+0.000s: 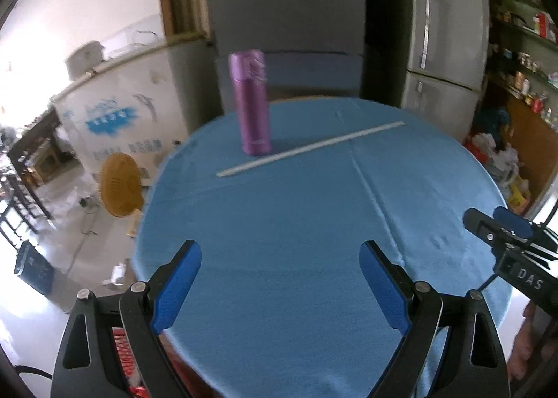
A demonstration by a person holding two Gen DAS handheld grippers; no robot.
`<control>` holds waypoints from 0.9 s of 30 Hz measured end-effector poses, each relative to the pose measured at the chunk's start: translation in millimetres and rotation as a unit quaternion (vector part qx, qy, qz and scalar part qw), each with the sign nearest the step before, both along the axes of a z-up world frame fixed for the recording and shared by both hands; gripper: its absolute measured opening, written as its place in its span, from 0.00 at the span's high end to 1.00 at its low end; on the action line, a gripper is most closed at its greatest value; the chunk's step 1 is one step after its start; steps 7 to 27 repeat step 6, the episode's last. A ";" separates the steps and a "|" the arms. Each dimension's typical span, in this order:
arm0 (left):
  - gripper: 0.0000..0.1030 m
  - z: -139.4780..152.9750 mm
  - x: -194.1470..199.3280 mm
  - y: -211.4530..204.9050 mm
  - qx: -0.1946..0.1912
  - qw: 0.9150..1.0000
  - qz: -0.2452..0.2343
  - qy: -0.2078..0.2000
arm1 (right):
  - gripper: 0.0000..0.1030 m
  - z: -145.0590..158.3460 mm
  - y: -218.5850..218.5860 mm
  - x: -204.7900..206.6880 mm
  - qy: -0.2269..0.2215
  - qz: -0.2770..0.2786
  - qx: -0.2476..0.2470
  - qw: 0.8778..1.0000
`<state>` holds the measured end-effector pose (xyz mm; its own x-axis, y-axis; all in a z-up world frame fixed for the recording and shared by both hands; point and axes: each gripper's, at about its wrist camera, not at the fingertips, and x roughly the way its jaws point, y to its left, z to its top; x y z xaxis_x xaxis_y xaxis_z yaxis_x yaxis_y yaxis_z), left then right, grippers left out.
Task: Collect trash
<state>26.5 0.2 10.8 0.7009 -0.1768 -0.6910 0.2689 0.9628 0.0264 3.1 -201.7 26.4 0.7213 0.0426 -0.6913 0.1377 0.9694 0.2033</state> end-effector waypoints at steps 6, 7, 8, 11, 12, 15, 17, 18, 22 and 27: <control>0.11 -50.1 37.8 -38.4 0.003 0.998 -0.033 0.053 | 0.31 -44.6 -40.4 18.7 0.034 -0.039 -0.003 0.999; 0.11 -50.1 37.8 -38.4 0.003 0.998 -0.033 0.053 | 0.31 -44.6 -40.4 18.7 0.034 -0.039 -0.003 0.999; 0.11 -50.1 37.8 -38.4 0.003 0.998 -0.033 0.053 | 0.31 -44.6 -40.4 18.7 0.034 -0.039 -0.003 0.999; 0.11 -50.1 37.8 -38.4 0.003 0.998 -0.033 0.053 | 0.31 -44.6 -40.4 18.7 0.034 -0.039 -0.003 0.999; 0.11 -50.1 37.8 -38.4 0.003 0.998 -0.033 0.053 | 0.31 -44.6 -40.4 18.7 0.034 -0.039 -0.003 0.999; 0.11 -50.1 37.8 -38.4 0.003 0.998 -0.033 0.053 | 0.31 -44.6 -40.4 18.7 0.034 -0.039 -0.003 0.999; 0.11 -50.1 37.8 -38.4 0.003 0.998 -0.033 0.053 | 0.31 -44.6 -40.4 18.7 0.034 -0.039 -0.003 0.999; 0.11 -50.1 37.8 -38.4 0.003 0.998 -0.033 0.053 | 0.31 -44.6 -40.4 18.7 0.034 -0.039 -0.003 0.999; 0.11 -50.1 37.8 -38.4 0.003 0.998 -0.033 0.053 | 0.31 -44.6 -40.4 18.7 0.034 -0.039 -0.003 0.999; 0.11 -50.1 37.8 -38.4 0.003 0.998 -0.033 0.053 | 0.31 -44.6 -40.4 18.7 0.034 -0.039 -0.003 0.999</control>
